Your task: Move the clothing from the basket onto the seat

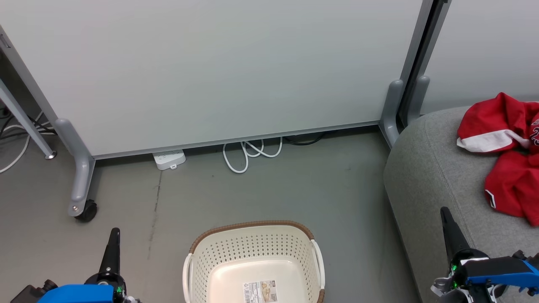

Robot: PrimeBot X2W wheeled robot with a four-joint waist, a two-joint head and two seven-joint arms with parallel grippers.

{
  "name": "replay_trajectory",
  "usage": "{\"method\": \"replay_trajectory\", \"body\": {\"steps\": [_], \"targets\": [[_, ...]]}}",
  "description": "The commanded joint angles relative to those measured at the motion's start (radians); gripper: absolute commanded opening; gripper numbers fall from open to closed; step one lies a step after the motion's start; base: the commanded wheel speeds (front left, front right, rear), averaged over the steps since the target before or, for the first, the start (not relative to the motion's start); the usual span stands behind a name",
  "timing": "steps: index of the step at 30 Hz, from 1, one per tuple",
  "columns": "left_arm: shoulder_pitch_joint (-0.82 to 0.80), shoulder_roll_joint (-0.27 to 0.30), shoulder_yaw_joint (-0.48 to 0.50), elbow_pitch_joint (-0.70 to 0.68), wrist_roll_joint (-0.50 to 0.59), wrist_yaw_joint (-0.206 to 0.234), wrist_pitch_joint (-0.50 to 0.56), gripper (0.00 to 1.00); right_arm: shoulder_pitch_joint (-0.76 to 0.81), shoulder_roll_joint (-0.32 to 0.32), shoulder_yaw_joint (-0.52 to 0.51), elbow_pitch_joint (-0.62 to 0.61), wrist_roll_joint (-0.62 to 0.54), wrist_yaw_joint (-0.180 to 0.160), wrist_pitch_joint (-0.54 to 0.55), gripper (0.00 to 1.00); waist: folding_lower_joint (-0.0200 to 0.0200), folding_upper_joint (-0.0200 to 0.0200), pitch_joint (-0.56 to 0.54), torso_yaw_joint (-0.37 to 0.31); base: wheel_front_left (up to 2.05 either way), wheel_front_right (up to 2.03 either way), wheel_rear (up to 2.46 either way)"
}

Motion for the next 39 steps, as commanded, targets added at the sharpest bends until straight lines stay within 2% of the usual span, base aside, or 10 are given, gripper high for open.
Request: {"method": "replay_trajectory", "body": {"steps": [1, 34, 39], "targets": [[-0.022, 0.006, 0.010, -0.011, -0.022, -0.005, 0.007, 0.00, -0.023, 0.002, -0.003, 0.000, 0.026, -0.001, 0.003, 0.00, 0.0001, -0.0001, 0.000, -0.001, 0.00, 0.00, 0.00], [-0.032, 0.007, 0.044, -0.041, -0.231, -0.006, 0.067, 0.00, -0.051, 0.006, -0.011, 0.030, 0.279, -0.001, 0.021, 0.00, 0.0001, -0.0001, 0.005, -0.015, 0.00, 0.00, 0.00], [-0.032, 0.007, 0.042, -0.040, -0.230, -0.006, 0.068, 0.00, -0.052, 0.006, -0.011, 0.030, 0.277, -0.001, 0.020, 0.00, 0.0001, -0.0001, 0.005, -0.015, 0.00, 0.00, 0.00]]}}
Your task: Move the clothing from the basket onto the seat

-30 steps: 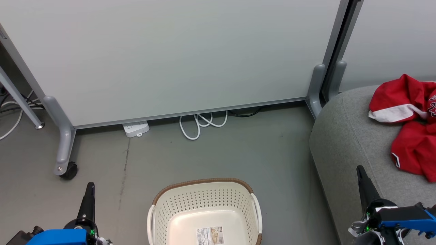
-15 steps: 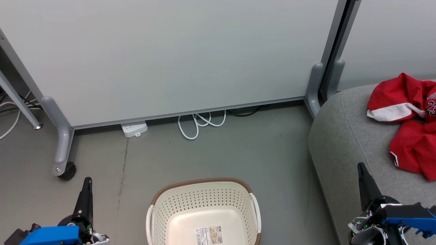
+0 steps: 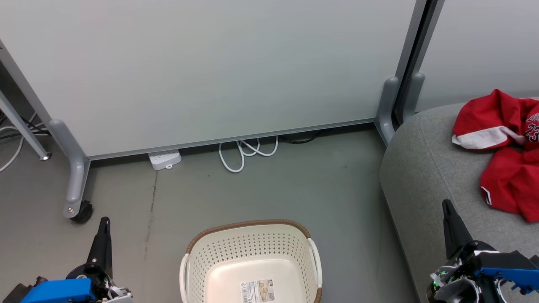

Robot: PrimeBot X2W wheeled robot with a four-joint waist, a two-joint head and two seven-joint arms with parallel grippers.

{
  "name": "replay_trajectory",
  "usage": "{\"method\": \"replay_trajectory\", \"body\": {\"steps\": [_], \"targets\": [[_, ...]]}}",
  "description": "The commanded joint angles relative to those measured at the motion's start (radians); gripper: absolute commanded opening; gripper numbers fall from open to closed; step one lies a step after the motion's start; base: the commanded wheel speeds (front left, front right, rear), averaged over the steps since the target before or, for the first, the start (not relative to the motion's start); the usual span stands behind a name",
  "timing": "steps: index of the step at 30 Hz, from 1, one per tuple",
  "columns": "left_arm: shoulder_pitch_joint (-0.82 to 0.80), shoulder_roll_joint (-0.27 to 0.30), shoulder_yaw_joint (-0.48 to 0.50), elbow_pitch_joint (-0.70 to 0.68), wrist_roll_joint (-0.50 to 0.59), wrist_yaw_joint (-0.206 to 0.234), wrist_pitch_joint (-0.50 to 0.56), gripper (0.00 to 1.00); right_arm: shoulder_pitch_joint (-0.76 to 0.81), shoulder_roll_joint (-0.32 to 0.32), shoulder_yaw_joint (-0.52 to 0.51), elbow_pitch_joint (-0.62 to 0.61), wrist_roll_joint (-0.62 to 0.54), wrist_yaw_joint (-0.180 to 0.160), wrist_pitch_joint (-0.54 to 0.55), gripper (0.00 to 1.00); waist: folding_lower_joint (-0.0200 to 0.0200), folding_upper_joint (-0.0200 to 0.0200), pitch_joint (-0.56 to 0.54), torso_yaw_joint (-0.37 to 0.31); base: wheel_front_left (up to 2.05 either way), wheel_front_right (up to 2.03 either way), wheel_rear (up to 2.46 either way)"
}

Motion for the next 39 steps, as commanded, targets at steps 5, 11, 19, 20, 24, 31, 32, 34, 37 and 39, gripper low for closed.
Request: {"method": "replay_trajectory", "body": {"steps": [5, 11, 19, 20, 24, 31, 32, 34, 37, 39], "targets": [[-0.012, 0.005, 0.001, -0.004, -0.003, -0.006, 0.006, 0.00, -0.011, 0.003, -0.002, 0.001, 0.003, -0.001, 0.002, 0.00, 0.0000, 0.0000, 0.000, 0.000, 0.00, 0.00, 0.00], [-0.012, 0.005, 0.001, -0.004, -0.003, -0.006, 0.006, 0.00, -0.011, 0.003, -0.002, 0.001, 0.003, -0.001, 0.002, 0.00, 0.0000, 0.0000, 0.000, 0.000, 0.00, 0.00, 0.00], [-0.012, 0.005, 0.001, -0.004, -0.003, -0.006, 0.006, 0.00, -0.011, 0.003, -0.002, 0.001, 0.003, -0.001, 0.002, 0.00, 0.0000, 0.0000, 0.000, 0.000, 0.00, 0.00, 0.00], [-0.012, 0.005, 0.001, -0.004, -0.003, -0.006, 0.006, 0.00, -0.011, 0.003, -0.002, 0.001, 0.003, -0.001, 0.002, 0.00, 0.0000, 0.0000, 0.000, 0.000, 0.00, 0.00, 0.00], [-0.012, 0.005, 0.001, -0.004, -0.003, -0.006, 0.005, 0.00, -0.011, 0.003, -0.002, 0.001, 0.004, -0.001, 0.002, 0.00, 0.0000, 0.0000, 0.000, 0.000, 0.00, 0.00, 0.00], [-0.012, 0.005, 0.000, -0.004, -0.003, -0.006, 0.005, 0.00, -0.011, 0.003, -0.002, 0.001, 0.004, -0.001, 0.002, 0.00, 0.0000, 0.0000, 0.000, 0.000, 0.00, 0.00, 0.00], [-0.012, 0.005, 0.000, -0.004, -0.003, -0.006, 0.005, 0.00, -0.011, 0.003, -0.002, 0.001, 0.004, -0.001, 0.002, 0.00, 0.0000, 0.0000, 0.000, 0.000, 0.00, 0.00, 0.00], [-0.012, 0.005, 0.000, -0.004, -0.003, -0.006, 0.005, 0.00, -0.011, 0.003, -0.002, 0.001, 0.004, -0.001, 0.002, 0.00, 0.0000, 0.0000, 0.000, 0.000, 0.00, 0.00, 0.00], [-0.012, 0.005, 0.000, -0.004, -0.003, -0.006, 0.005, 0.00, -0.011, 0.003, -0.002, 0.001, 0.004, -0.001, 0.002, 0.00, 0.0000, 0.0000, 0.000, 0.000, 0.00, 0.00, 0.00], [-0.012, 0.005, 0.000, -0.004, -0.003, -0.006, 0.005, 0.00, -0.011, 0.003, -0.002, 0.001, 0.004, -0.001, 0.002, 0.00, 0.0000, 0.0000, 0.000, 0.000, 0.00, 0.00, 0.00]]}}
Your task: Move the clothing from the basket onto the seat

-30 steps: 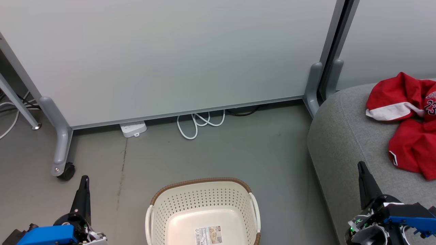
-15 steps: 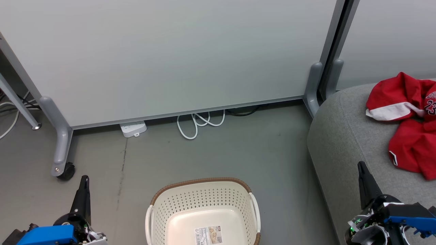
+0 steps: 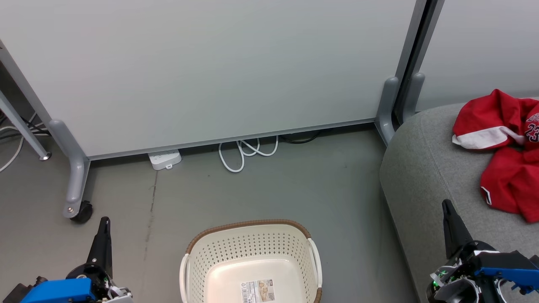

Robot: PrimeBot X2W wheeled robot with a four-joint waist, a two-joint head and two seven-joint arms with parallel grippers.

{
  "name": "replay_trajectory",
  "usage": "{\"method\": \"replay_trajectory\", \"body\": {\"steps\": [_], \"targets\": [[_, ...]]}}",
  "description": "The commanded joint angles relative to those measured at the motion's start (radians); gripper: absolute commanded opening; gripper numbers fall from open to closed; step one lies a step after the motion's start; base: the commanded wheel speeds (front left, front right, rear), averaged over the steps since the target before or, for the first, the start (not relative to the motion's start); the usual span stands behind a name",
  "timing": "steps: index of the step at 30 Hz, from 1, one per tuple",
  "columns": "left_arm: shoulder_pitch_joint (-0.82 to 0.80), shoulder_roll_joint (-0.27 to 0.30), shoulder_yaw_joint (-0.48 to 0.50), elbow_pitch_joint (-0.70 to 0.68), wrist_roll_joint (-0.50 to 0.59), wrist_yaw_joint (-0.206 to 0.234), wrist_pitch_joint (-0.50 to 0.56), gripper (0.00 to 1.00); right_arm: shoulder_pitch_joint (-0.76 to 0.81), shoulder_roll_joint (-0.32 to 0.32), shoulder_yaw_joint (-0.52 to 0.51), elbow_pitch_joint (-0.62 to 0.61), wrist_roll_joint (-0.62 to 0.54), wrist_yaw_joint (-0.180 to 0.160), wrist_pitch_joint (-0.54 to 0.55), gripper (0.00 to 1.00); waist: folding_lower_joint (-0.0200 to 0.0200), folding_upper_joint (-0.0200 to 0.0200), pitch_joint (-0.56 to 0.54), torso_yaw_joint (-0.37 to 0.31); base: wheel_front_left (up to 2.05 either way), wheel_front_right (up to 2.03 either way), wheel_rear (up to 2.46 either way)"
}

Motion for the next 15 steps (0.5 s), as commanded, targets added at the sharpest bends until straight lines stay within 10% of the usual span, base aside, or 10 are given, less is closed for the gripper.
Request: {"method": "replay_trajectory", "body": {"steps": [1, 15], "targets": [[-0.012, 0.005, 0.000, -0.004, -0.003, -0.006, 0.005, 0.00, -0.011, 0.003, -0.002, 0.001, 0.004, -0.001, 0.002, 0.00, 0.0000, -0.0001, 0.000, 0.000, 0.00, 0.00, 0.00], [-0.012, 0.005, 0.000, -0.004, -0.003, -0.006, 0.005, 0.00, -0.011, 0.003, -0.002, 0.001, 0.004, -0.001, 0.002, 0.00, 0.0000, -0.0001, 0.000, 0.000, 0.00, 0.00, 0.00]]}}
